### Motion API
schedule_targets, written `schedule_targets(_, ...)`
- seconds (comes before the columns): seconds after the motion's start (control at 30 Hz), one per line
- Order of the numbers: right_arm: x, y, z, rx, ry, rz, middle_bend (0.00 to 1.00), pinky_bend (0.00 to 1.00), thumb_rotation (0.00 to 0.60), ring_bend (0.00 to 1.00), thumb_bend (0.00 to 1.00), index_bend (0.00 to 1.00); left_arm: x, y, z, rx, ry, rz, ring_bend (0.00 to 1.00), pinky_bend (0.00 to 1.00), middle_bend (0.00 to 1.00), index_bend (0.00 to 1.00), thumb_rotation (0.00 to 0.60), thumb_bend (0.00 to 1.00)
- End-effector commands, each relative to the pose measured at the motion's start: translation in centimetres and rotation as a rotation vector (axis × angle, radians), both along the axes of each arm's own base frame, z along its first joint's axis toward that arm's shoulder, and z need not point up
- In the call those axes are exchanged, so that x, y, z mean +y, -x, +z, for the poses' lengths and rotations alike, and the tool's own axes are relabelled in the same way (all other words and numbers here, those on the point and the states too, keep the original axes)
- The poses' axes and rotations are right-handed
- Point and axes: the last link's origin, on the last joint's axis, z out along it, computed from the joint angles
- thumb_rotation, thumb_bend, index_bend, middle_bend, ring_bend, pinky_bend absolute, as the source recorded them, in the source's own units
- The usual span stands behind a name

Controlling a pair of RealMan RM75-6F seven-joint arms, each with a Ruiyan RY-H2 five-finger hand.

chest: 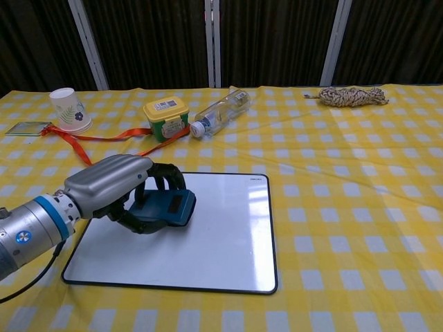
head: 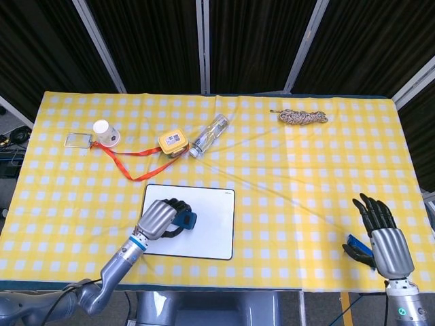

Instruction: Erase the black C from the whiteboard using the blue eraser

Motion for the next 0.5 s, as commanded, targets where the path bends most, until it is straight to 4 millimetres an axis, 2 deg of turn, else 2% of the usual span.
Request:
schedule_targets(0.03,0.0,0.0,0.0,0.000,-0.001,0.000,0.00,0.00,0.600,0.00,0.06,0.02,0.2,0.8,0.3,0.010,-0.005,0.012,0.53,0.52,0.57,0.76,0.600,0.63)
schedule_targets(0.1,0.0,0.0,-0.1,0.003,-0.003,-0.001,0.00,0.00,0.600,0.00,0.06,0.02,0.5,1.6,0.8,0.022,-0.014,0.022,0.53,0.52,0.57,0.76,0.600,0.63)
schedule_targets(0.2,0.0,0.0,-0.2,0.004,-0.004,0.000,0.00,0.00,0.600,0.00,0.06,0.02,0.6,1.8,1.1,0.011,-0.017,0.028,0.53,0.52,0.57,0.76,0.600,0.63)
schedule_targets(0.5,0.1,0.0,-0.2,0.003,-0.002,-0.002,0.00,0.00,0.600,0.00,0.06,0.02,-0.3,0.1,0.5,-0.024,0.008,-0.011,0.53,0.52,0.57,0.76,0.600,0.63)
